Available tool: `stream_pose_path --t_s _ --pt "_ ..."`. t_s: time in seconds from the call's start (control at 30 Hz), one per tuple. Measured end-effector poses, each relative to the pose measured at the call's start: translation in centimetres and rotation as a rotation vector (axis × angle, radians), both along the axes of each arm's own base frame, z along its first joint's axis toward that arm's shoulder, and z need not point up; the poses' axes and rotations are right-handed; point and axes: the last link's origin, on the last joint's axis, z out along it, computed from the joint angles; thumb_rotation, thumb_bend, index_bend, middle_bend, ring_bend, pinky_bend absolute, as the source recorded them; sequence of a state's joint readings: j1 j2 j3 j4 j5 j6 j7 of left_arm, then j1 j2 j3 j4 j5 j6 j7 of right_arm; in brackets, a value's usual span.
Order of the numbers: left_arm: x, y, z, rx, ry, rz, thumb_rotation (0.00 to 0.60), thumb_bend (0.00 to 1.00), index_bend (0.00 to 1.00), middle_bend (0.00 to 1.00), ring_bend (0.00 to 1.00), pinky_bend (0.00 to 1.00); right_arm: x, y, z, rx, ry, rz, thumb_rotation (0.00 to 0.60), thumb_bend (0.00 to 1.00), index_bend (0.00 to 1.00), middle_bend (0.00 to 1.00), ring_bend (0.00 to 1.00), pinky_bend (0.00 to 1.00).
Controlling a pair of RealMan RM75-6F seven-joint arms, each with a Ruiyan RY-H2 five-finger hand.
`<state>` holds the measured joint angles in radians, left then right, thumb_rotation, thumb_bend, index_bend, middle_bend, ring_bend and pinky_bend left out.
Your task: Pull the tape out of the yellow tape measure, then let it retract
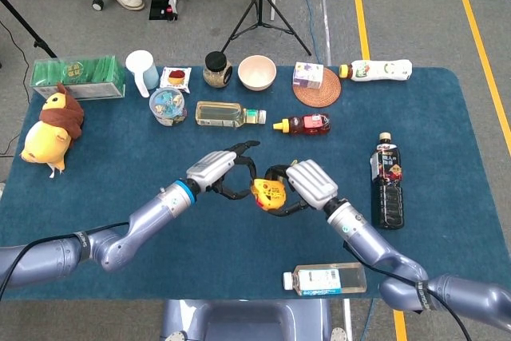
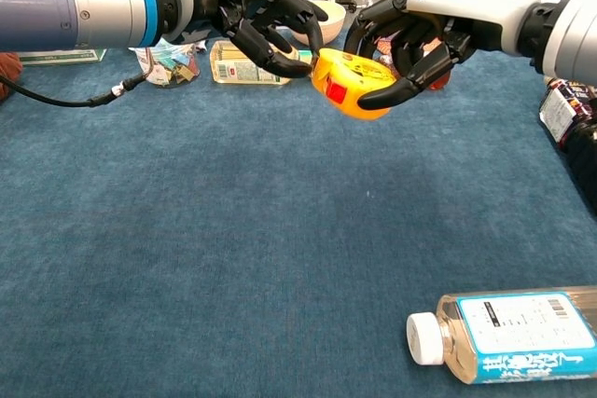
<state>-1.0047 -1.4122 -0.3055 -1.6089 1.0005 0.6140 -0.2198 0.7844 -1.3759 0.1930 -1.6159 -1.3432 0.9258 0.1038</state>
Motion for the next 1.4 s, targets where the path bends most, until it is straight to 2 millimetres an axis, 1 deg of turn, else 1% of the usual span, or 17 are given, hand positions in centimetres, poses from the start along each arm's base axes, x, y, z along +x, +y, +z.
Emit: stream_pose_path --t_s 0.47,0.83,1.1,1.4 --pt "0.0 0.3 0.1 0.008 -0.005 0.017 0.6 0.34 0.55 0.03 0.0 0.09 -1.0 -0.5 0.8 -0.005 -0.019 -0.035 0.424 0.23 0.59 0.59 0.64 0.62" --pt "0.0 0.4 0.1 0.026 -0.017 0.03 0.6 0.38 0.64 0.03 0.0 0.09 -0.9 -0.5 1.2 -0.001 -0.046 -0.038 0.425 0.23 0.59 0.59 0.64 0.63" --pt "0.2 0.5 0.3 0.047 -0.047 0.05 0.6 0.4 0.67 0.06 0.0 0.09 -1.1 -0.7 1.6 -0.004 -0.056 -0.049 0.424 0.23 0.59 0.59 0.64 0.63" --pt "0.4 0.6 0.4 0.068 -0.085 0.064 0.6 0.42 0.68 0.08 0.0 0.09 -1.5 -0.9 2.0 -0.002 -0.055 -0.062 0.422 0.23 0.59 0.59 0.65 0.63"
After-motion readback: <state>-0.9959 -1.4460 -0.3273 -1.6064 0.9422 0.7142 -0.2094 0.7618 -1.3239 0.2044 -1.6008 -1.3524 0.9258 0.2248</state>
